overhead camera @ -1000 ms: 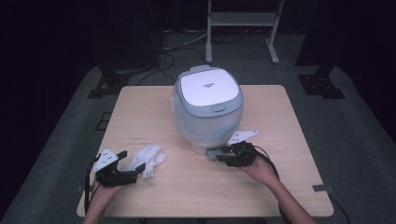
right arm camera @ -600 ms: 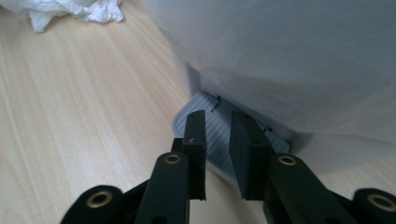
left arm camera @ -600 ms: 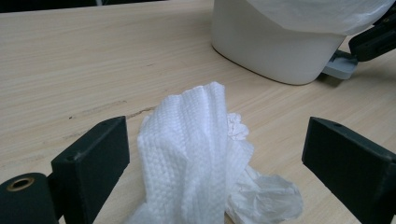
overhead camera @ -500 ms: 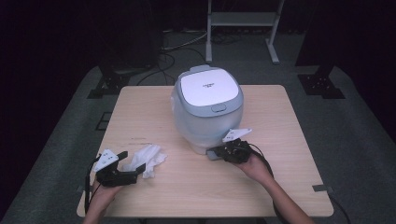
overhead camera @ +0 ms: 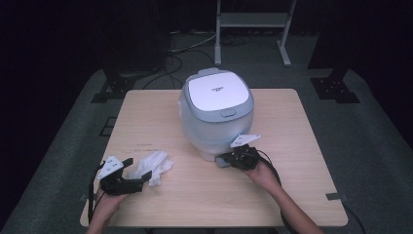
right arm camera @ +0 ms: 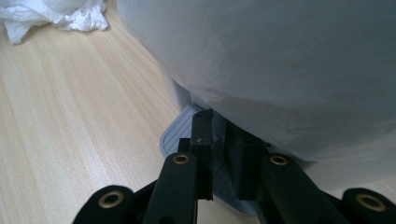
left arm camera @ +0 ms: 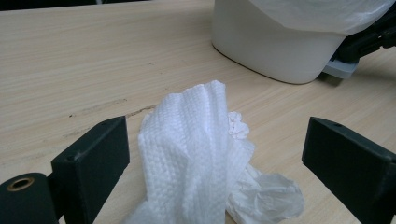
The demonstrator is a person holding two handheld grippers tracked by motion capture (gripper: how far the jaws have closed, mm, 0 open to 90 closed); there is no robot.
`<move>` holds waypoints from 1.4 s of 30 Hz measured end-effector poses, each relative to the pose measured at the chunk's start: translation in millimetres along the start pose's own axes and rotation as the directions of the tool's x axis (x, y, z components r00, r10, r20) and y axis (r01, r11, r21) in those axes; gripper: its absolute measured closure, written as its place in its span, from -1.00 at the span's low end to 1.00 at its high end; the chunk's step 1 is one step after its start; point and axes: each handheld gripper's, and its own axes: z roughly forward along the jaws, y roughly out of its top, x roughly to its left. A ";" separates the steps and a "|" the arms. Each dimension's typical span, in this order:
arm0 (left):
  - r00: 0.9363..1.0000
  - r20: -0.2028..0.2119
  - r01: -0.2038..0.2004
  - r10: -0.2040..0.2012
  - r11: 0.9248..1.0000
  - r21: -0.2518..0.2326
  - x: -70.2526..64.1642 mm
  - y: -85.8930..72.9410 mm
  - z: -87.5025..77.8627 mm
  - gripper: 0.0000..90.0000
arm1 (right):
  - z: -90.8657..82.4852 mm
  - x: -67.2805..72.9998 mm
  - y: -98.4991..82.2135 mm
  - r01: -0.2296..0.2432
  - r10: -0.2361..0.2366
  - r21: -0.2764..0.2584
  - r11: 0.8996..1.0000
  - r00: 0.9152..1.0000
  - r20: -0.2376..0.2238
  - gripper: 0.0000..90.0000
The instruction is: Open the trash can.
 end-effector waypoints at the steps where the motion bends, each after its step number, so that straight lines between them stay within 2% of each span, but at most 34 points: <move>1: 1.000 0.000 0.001 -0.001 1.000 0.000 0.0 -0.1 0.0 -0.85 | 0.2 0.1 -0.2 0.000 0.000 -0.001 1.000 1.000 0.003 0.80; 12: 1.000 0.002 -0.002 0.002 1.000 0.003 -0.9 -0.2 0.5 -0.85 | 1.0 2.9 -1.9 -0.004 0.004 0.004 1.000 1.000 0.024 0.83; 15: 1.000 0.002 -0.003 0.003 1.000 0.003 -1.3 -0.3 0.7 -0.85 | 1.6 3.6 -2.3 0.017 -0.017 0.006 1.000 0.999 0.029 0.83; 22: 1.000 0.003 -0.010 0.010 1.000 0.010 -1.6 -0.3 1.3 -0.85 | 2.5 3.0 -1.4 0.022 -0.022 0.019 1.000 0.999 0.027 0.85; 23: 1.000 0.004 -0.012 0.012 1.000 0.012 -1.8 -0.3 1.5 -0.85 | 2.7 4.7 -0.6 0.040 -0.041 0.033 0.999 0.998 0.043 0.88; 25: 1.000 0.003 -0.012 0.012 1.000 0.019 -2.7 -0.2 1.6 -0.85 | 3.1 6.1 0.1 0.044 -0.046 0.045 0.998 0.998 0.053 0.88; 30: 1.000 0.005 -0.016 0.016 1.000 0.023 -3.1 -0.3 2.0 -0.85 | 4.9 5.9 -1.5 0.049 -0.051 0.046 0.998 0.997 0.053 0.88; 35: 1.000 0.007 -0.022 0.022 0.999 0.031 -2.6 -1.1 2.7 -0.85 | 9.7 9.2 -2.7 0.071 -0.077 0.079 0.994 0.995 0.067 0.88; 38: 1.000 0.007 -0.027 0.027 0.999 0.032 -2.8 -1.1 2.6 -0.84 | 11.2 8.6 -3.4 0.068 -0.074 0.087 0.994 0.995 0.067 0.87; 39: 1.000 0.005 -0.030 0.029 0.999 0.033 -2.6 -1.0 2.6 -0.84 | 13.1 7.2 -4.4 0.053 -0.058 0.086 0.995 0.997 0.059 0.88; 42: 1.000 0.003 -0.028 0.028 0.999 0.038 -2.1 -1.4 2.6 -0.84 | 12.8 5.9 -4.8 0.044 -0.048 0.085 0.995 0.997 0.053 0.88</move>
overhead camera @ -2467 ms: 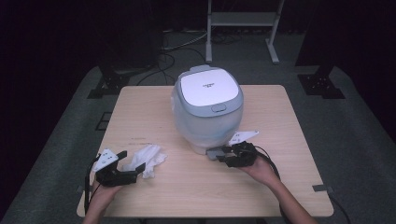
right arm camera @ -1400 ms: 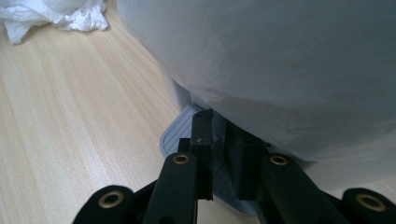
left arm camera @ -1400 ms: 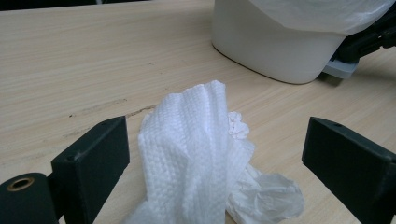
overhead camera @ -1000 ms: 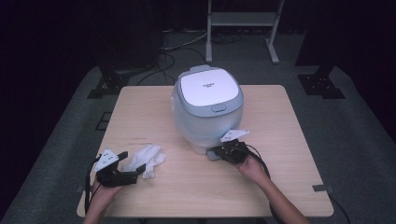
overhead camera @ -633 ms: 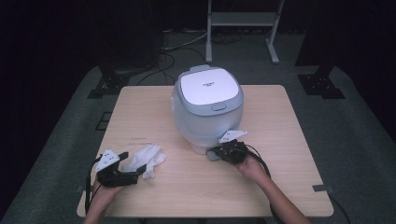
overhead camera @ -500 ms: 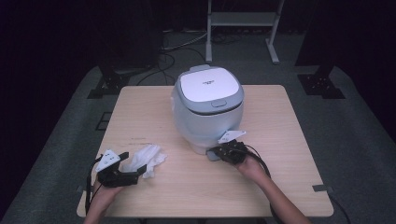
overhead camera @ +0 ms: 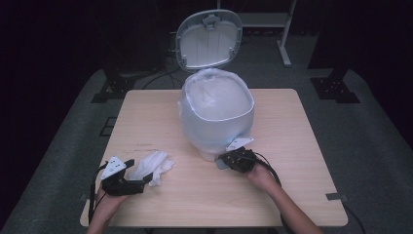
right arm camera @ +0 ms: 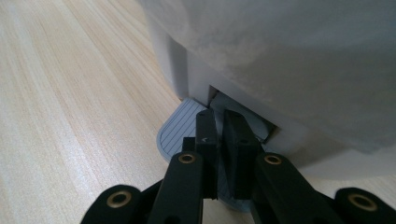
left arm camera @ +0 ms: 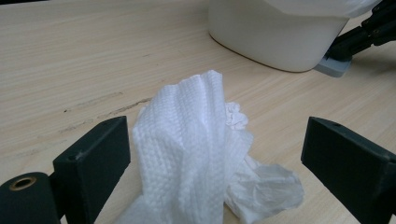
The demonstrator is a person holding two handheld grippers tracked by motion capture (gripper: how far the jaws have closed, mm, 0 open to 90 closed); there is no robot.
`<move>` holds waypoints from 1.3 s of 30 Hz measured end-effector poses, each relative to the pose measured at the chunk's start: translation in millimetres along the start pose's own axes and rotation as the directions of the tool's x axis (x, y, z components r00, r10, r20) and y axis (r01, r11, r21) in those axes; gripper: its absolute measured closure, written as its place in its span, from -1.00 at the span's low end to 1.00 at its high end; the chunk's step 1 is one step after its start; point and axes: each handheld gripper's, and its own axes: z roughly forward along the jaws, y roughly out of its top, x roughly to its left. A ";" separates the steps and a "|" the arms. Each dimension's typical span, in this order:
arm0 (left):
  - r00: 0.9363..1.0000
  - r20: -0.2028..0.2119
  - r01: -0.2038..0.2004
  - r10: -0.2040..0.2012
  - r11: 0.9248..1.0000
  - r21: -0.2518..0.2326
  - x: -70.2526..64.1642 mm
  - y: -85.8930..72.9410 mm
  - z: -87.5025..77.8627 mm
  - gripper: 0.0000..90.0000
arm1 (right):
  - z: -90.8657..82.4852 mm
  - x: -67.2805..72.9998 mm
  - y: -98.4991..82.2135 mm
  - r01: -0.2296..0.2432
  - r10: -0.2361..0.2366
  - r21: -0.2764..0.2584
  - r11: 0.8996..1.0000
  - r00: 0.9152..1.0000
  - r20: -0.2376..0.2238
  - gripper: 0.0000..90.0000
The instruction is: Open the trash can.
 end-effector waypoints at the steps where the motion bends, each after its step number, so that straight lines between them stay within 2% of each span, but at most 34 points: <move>1: 1.000 -0.002 -0.001 0.001 1.000 0.002 0.4 -0.2 -0.1 -0.83 | 0.1 0.8 0.2 0.004 -0.004 -0.001 1.000 1.000 0.002 0.88; 4: 1.000 -0.002 0.001 -0.001 1.000 0.009 1.2 -0.5 0.1 -0.83 | 0.2 0.8 0.2 0.003 -0.003 -0.002 1.000 1.000 0.002 0.88; 5: 1.000 0.011 -0.005 0.005 1.000 0.009 1.4 -0.9 -0.2 -0.71 | 0.2 0.6 0.5 0.004 -0.004 -0.001 1.000 1.000 -0.001 0.88; 10: 0.999 0.015 -0.035 0.034 0.999 0.036 -0.1 -1.2 3.0 -0.67 | 0.2 0.8 0.3 0.001 -0.001 0.000 1.000 1.000 0.001 0.88; 12: 0.998 0.005 -0.057 0.057 0.997 0.051 -0.6 -0.9 4.3 -0.64 | 0.1 1.0 0.2 0.001 -0.001 -0.001 1.000 1.000 0.002 0.88; 13: 0.998 0.014 -0.067 0.066 0.996 0.055 0.0 -0.7 4.1 -0.58 | 0.1 1.1 0.2 0.000 0.000 -0.001 1.000 1.000 0.003 0.88; 14: 0.997 0.016 -0.072 0.071 0.996 0.053 0.7 -0.8 4.2 -0.43 | 0.2 1.1 0.3 0.002 -0.002 -0.001 1.000 1.000 0.005 0.88; 16: 0.998 0.007 -0.068 0.068 0.996 0.061 2.7 -1.2 4.8 -0.41 | 0.2 1.1 0.4 0.003 -0.003 0.000 1.000 1.000 0.006 0.88; 18: 0.998 0.007 -0.064 0.064 0.995 0.072 4.4 -2.3 5.5 -0.24 | 0.2 1.1 0.4 0.003 -0.003 0.000 1.000 1.000 0.005 0.88; 20: 0.998 -0.007 -0.060 0.061 0.995 0.082 5.8 -3.6 7.2 -0.23 | 0.2 1.2 0.4 0.003 -0.003 0.000 1.000 1.000 0.006 0.88; 21: 0.998 -0.007 -0.063 0.064 0.994 0.084 6.6 -3.8 7.8 -0.16 | 0.3 1.0 0.6 0.005 -0.005 0.000 1.000 1.000 0.004 0.88; 26: 0.998 -0.026 -0.059 0.062 0.992 0.114 8.9 -3.8 11.0 -0.16 | 0.4 0.9 0.5 0.002 -0.002 -0.001 1.000 1.000 0.002 0.88; 28: 0.998 -0.024 -0.058 0.062 0.988 0.143 10.0 -4.7 12.6 -0.18 | 0.4 0.9 0.6 0.003 -0.003 0.000 1.000 1.000 0.002 0.88; 29: 0.998 -0.029 -0.041 0.047 0.981 0.189 11.6 -7.3 16.5 -0.36 | 0.4 0.8 0.5 0.002 -0.002 -0.001 1.000 1.000 0.001 0.88; 30: 0.998 -0.029 -0.041 0.047 0.981 0.189 11.6 -7.3 16.5 -0.44 | 0.4 0.8 0.5 0.002 -0.002 -0.001 1.000 1.000 0.001 0.88; 31: 0.999 -0.024 -0.031 0.037 0.977 0.210 12.8 -9.7 18.9 -0.44 | 0.4 0.8 0.5 0.003 -0.003 -0.001 1.000 1.000 0.001 0.88; 34: 0.999 -0.020 -0.029 0.035 0.974 0.225 15.1 -12.4 20.8 -0.42 | 0.4 0.8 0.5 0.003 -0.003 -0.001 1.000 1.000 0.001 0.88; 35: 0.999 -0.007 -0.032 0.034 0.978 0.208 16.3 -11.3 18.3 -0.22 | 0.2 1.1 0.3 0.000 0.000 -0.001 1.000 1.000 0.002 0.88; 37: 0.999 -0.004 -0.040 0.042 0.980 0.194 16.7 -9.7 15.4 -0.04 | 0.4 0.7 0.3 0.004 -0.004 -0.002 1.000 1.000 0.001 0.88; 39: 0.999 0.003 -0.034 0.034 0.981 0.189 16.8 -9.2 13.7 0.03 | 0.4 0.6 0.4 0.004 -0.004 -0.002 1.000 1.000 0.001 0.88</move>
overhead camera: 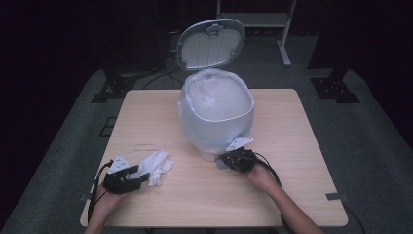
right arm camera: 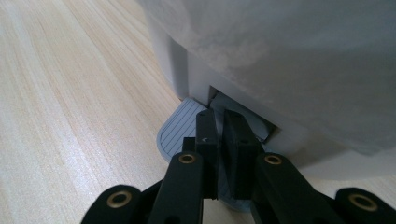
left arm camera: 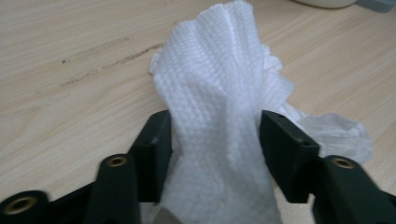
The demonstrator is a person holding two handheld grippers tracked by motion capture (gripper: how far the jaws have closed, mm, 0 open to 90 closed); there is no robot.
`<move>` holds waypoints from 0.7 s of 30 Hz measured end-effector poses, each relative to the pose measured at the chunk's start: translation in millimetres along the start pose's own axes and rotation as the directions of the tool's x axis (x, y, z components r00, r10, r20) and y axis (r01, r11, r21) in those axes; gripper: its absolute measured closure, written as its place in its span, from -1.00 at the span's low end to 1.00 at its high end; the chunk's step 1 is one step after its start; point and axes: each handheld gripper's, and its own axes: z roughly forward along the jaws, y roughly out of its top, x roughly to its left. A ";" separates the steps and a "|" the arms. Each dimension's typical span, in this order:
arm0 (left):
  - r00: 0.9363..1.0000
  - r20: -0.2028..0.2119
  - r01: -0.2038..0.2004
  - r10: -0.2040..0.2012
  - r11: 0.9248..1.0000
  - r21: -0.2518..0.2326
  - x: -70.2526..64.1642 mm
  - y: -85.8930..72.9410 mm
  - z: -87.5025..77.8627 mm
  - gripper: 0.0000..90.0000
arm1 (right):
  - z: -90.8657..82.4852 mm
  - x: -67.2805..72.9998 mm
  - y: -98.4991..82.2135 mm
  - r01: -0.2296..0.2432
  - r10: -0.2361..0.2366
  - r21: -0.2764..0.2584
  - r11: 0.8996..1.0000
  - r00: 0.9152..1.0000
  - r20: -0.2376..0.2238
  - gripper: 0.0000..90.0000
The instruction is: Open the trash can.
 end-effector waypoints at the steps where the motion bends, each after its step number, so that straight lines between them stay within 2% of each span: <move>1: 1.000 0.006 0.002 -0.002 1.000 -0.002 0.2 0.0 -0.7 0.12 | 0.0 -0.1 0.0 0.000 0.000 0.000 1.000 1.000 -0.001 0.88; 2: 1.000 0.010 -0.001 0.001 1.000 -0.003 0.3 -0.5 -1.0 0.29 | -0.2 0.2 -0.1 -0.003 0.003 0.001 1.000 1.000 0.000 0.88; 3: 1.000 0.011 -0.006 0.006 1.000 0.001 0.5 -0.8 -1.0 0.29 | -0.2 0.2 -0.1 -0.003 0.003 0.001 1.000 1.000 0.000 0.88; 4: 1.000 0.017 -0.010 0.009 1.000 0.012 0.1 -1.5 -0.4 0.45 | -0.2 0.1 -0.2 -0.003 0.003 0.001 1.000 1.000 0.000 0.88; 10: 0.999 0.029 -0.031 0.030 0.998 0.054 -1.7 -1.6 1.3 0.57 | -0.5 -0.1 -0.8 -0.006 0.006 -0.001 1.000 1.000 0.002 0.88; 15: 0.999 0.029 -0.047 0.044 0.995 0.088 -3.1 -4.5 5.0 0.52 | -0.4 -0.3 -1.6 -0.005 0.005 -0.007 1.000 1.000 0.002 0.87; 18: 0.999 0.011 -0.038 0.038 0.997 0.072 -2.8 -3.5 3.3 0.72 | -0.4 -0.4 -1.9 -0.010 0.010 -0.010 1.000 1.000 0.000 0.88; 19: 0.999 0.022 -0.045 0.044 0.996 0.073 -2.6 -3.4 2.5 0.82 | -0.5 -0.4 -2.0 -0.010 0.010 -0.010 1.000 1.000 0.001 0.88; 21: 0.999 0.017 -0.044 0.043 0.996 0.072 -3.9 -3.5 2.2 0.90 | -0.6 -0.7 -2.2 -0.010 0.010 -0.010 1.000 1.000 -0.001 0.87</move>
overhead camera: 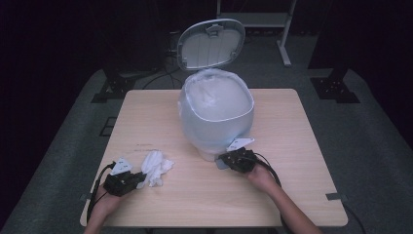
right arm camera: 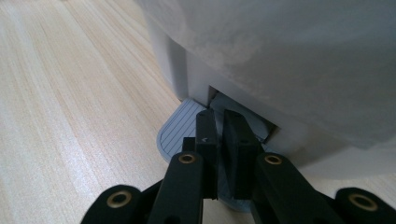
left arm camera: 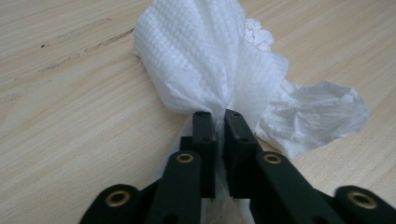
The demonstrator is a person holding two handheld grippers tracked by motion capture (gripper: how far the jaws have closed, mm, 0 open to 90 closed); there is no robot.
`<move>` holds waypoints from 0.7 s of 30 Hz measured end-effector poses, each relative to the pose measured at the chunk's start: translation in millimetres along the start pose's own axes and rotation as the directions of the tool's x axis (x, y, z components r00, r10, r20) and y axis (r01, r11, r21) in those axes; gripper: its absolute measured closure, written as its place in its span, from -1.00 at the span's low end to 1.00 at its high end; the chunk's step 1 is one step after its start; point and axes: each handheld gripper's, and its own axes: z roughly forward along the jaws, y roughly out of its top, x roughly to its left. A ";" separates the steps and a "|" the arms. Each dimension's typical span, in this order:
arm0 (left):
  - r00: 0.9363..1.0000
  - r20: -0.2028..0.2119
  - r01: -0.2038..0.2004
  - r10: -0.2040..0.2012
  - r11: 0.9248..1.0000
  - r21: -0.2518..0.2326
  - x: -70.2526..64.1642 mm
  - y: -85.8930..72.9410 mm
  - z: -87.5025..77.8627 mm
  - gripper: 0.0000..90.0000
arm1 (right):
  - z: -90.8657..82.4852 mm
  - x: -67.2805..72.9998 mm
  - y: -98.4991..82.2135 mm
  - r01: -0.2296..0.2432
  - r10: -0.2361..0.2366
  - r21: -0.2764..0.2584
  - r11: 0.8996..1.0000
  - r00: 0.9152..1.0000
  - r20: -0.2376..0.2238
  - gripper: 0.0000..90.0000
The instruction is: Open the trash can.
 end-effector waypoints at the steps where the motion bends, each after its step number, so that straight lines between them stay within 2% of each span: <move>1: 1.000 0.007 0.003 -0.003 1.000 -0.004 -0.4 0.5 -1.0 0.91 | 0.0 -0.2 -0.1 0.001 -0.001 -0.001 1.000 1.000 -0.002 0.87; 6: 1.000 0.020 0.016 -0.015 0.999 -0.039 -0.8 3.1 -5.7 0.93 | 0.0 -0.1 -0.4 0.001 -0.001 -0.004 1.000 1.000 -0.001 0.87; 7: 0.999 0.034 0.033 -0.031 0.998 -0.049 -0.8 3.5 -7.0 0.93 | 0.0 -0.5 -0.6 -0.002 0.002 -0.005 1.000 1.000 -0.004 0.87; 11: 0.999 0.036 0.036 -0.034 0.997 -0.070 0.7 5.2 -13.1 0.93 | 0.1 -0.6 -0.5 0.000 0.000 -0.005 1.000 1.000 -0.005 0.87; 15: 0.997 0.048 0.061 -0.057 0.994 -0.094 3.3 7.2 -20.5 0.93 | 0.1 -0.8 0.1 0.002 -0.002 0.000 1.000 1.000 -0.008 0.87; 21: 0.997 0.058 0.058 -0.052 0.992 -0.115 4.5 13.6 -30.2 0.93 | 0.2 -0.8 1.0 0.006 -0.006 0.005 1.000 1.000 -0.006 0.87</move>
